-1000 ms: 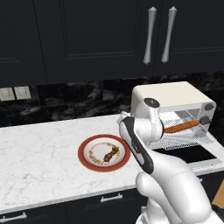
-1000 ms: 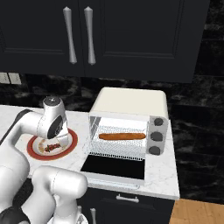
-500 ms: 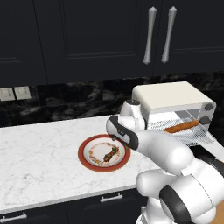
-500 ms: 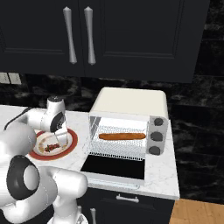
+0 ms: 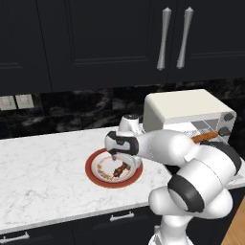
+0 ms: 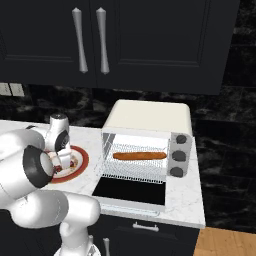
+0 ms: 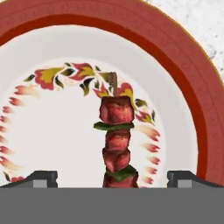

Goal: Pick up the kebab skewer and baguette bread, and place them inside the toaster oven. Close the toaster oven door and start by setting the timer.

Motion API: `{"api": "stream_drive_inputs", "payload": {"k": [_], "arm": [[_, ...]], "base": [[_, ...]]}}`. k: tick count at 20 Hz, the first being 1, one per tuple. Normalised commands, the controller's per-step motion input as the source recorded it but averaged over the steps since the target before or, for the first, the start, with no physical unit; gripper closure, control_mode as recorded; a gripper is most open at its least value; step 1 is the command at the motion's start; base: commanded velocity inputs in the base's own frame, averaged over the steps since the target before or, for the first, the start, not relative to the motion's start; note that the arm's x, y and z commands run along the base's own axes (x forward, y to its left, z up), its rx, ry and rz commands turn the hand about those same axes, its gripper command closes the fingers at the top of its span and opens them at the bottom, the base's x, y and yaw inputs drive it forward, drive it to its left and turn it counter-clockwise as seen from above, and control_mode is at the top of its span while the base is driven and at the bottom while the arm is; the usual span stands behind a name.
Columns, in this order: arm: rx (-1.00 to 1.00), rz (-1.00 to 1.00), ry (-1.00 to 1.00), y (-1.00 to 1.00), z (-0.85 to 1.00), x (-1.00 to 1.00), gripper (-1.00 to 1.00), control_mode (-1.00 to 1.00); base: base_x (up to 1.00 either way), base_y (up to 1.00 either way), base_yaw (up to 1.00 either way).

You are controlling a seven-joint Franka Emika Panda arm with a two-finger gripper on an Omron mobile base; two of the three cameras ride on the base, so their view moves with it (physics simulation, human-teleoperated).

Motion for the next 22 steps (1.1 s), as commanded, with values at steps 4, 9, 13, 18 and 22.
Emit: {"api": "stream_drive_inputs", "payload": {"k": [4,9,13,18,22], "arm": [[0.0,0.0,0.04,0.0,-0.32,0.0,-1.0,-1.0],[0.0,0.0,0.06,0.0,-0.24,0.0,-1.0,-1.0],[0.0,0.0,0.03,0.01,-0.26,0.0,1.0,-1.0],[0.0,0.0,0.0,0.0,-0.18,0.0,1.0,-1.0],[0.0,0.0,0.0,0.0,-0.09,0.0,1.0,-1.0]], "base": [[0.0,0.0,0.0],[0.0,0.0,0.0],[0.0,0.0,0.0],[0.0,0.0,0.0],[0.0,0.0,0.0]]}}
